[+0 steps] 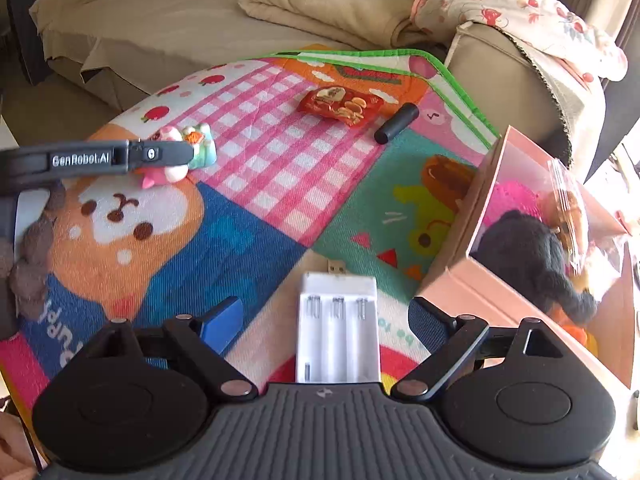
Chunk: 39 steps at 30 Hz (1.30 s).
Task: Organize objects
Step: 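Close the right tool on the white battery charger and lift it while the left tool holds the pig, then lower the pig toy into the pink box and open the left tool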
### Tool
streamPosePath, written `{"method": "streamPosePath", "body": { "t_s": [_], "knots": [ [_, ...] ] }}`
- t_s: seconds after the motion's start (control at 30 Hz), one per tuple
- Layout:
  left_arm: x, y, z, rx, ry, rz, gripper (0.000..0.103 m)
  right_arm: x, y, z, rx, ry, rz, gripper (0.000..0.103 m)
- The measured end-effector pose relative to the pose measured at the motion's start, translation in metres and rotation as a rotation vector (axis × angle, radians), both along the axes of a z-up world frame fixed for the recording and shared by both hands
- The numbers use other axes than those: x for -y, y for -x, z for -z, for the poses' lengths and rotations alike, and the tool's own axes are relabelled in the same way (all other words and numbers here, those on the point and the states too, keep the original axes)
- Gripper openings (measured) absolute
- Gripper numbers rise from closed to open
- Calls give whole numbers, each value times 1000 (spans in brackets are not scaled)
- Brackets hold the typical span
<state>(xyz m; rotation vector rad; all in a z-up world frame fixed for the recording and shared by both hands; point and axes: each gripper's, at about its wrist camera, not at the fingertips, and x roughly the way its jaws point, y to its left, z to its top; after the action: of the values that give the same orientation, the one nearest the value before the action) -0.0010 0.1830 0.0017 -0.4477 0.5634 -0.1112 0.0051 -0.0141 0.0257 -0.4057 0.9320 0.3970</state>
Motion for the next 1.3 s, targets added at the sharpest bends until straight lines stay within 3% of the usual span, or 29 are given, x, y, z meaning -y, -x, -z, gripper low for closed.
{"method": "streamPosePath", "body": {
  "t_s": [0.07, 0.2, 0.27, 0.37, 0.47, 0.53, 0.77, 0.8, 0.83, 0.87, 1.13, 1.3],
  "knots": [
    [4, 2, -2, -9, -21, 20, 48, 11, 8, 5, 21, 35, 33, 90],
    [15, 9, -6, -30, -25, 72, 48, 42, 25, 14, 152, 182, 134, 90],
    [20, 11, -6, -38, -19, 90, 48, 58, 29, 14, 186, 198, 192, 90],
    [29, 12, -7, -47, -17, 108, 48, 80, 28, 4, 141, 8, 268, 91],
    [36, 12, -8, -55, -24, 122, 48, 81, 27, 1, 95, -207, 299, 97],
    [40, 13, -10, -57, -38, 134, 48, 73, 23, 5, 91, -277, 311, 98],
    [43, 26, -18, -45, -80, 145, 48, 48, -1, 26, 84, -280, 351, 98],
    [44, 27, -18, -47, -82, 147, 48, 46, -1, 27, 91, -275, 345, 94],
    [45, 28, -18, -49, -84, 149, 48, 44, 0, 26, 98, -262, 337, 84],
    [47, 29, -18, -53, -88, 154, 48, 42, 1, 25, 102, -250, 323, 84],
    [73, 36, -20, -72, -128, 266, 48, 63, 48, 0, 140, -225, 240, 82],
    [101, 27, -43, -28, -124, 378, 47, 100, 81, -29, 238, -236, 283, 82]
  ]
}}
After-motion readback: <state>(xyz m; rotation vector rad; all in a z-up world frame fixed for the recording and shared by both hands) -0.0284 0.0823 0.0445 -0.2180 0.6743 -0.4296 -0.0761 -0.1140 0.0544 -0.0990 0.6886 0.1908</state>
